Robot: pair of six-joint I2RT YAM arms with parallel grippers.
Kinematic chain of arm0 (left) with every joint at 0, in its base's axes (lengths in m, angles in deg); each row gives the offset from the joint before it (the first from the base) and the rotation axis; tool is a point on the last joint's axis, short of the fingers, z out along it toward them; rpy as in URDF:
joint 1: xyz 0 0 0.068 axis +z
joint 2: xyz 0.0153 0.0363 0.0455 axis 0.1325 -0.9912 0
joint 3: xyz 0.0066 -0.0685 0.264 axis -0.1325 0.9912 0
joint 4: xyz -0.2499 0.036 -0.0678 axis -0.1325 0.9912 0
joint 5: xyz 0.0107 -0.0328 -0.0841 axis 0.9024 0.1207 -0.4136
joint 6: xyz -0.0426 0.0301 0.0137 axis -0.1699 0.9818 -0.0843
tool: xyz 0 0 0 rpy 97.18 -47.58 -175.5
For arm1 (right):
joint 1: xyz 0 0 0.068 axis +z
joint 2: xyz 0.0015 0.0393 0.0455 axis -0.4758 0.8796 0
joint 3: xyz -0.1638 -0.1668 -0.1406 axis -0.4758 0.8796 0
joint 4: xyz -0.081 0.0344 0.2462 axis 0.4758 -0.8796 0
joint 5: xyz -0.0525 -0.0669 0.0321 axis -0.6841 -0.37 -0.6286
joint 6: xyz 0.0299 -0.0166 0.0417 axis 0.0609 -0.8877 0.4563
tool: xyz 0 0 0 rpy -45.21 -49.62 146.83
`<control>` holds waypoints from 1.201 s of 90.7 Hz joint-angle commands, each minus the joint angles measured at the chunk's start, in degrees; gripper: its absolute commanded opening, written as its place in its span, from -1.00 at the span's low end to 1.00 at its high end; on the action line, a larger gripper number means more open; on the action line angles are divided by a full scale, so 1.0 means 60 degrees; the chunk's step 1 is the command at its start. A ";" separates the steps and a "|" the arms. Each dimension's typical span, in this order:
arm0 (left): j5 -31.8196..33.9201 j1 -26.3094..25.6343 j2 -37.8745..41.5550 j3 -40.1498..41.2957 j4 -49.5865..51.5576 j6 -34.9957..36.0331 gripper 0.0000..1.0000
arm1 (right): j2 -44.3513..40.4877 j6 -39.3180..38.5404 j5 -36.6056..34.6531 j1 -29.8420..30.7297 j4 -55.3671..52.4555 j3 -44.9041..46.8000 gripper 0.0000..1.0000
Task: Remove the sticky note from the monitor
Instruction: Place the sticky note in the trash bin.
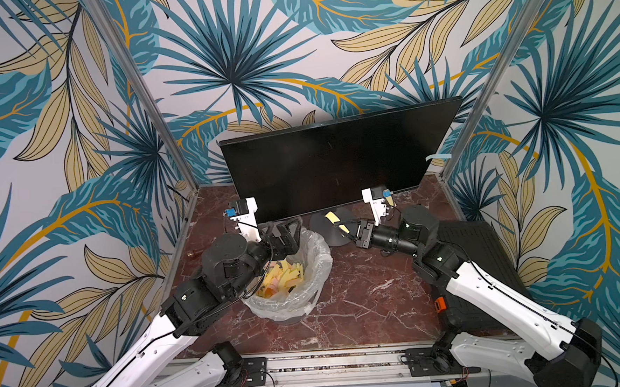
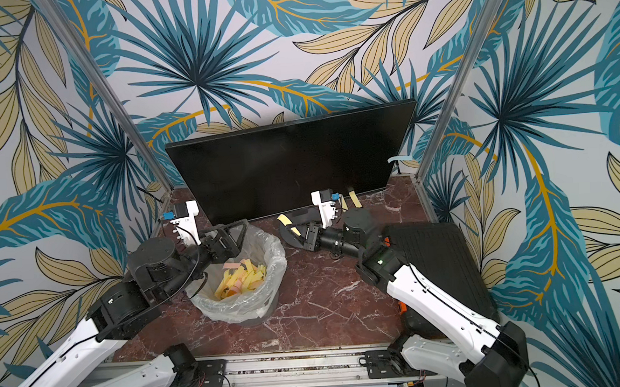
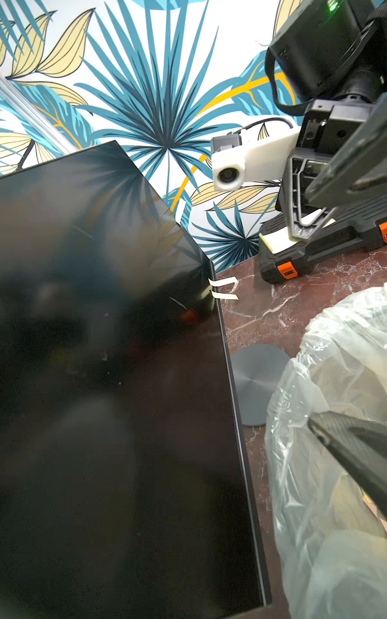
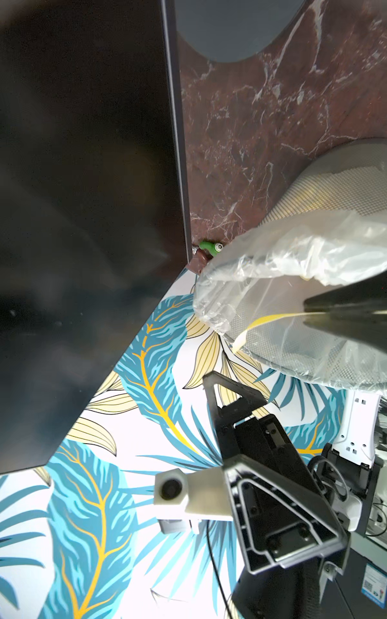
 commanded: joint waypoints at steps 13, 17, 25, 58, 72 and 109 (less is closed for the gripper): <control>-0.0920 0.0902 0.0263 -0.0330 -0.0136 -0.0743 1.00 | 0.1396 -0.1263 -0.1027 0.1822 -0.1341 -0.1423 -1.00; -0.0935 0.0991 0.0247 -0.0420 -0.0140 -0.0724 1.00 | 0.1636 -0.1442 -0.1182 0.2120 -0.1536 -0.1686 -1.00; -0.0994 0.1092 0.0206 -0.0562 -0.0104 -0.0709 1.00 | 0.2123 -0.1735 -0.1371 0.2583 -0.1788 -0.2167 -1.00; -0.1158 0.1216 0.0136 -0.0780 -0.0065 -0.0584 1.00 | 0.2701 -0.2254 -0.1689 0.2957 -0.2337 -0.3238 0.29; -0.1297 0.1216 0.0160 -0.0814 -0.0013 -0.0513 1.00 | 0.2474 -0.2547 -0.2026 0.2933 -0.2638 -0.3326 0.40; -0.2834 0.0827 -0.1165 -0.1302 -0.0372 -0.0106 1.00 | 0.0819 -0.1888 -0.1831 0.0464 -0.1965 -0.1561 0.76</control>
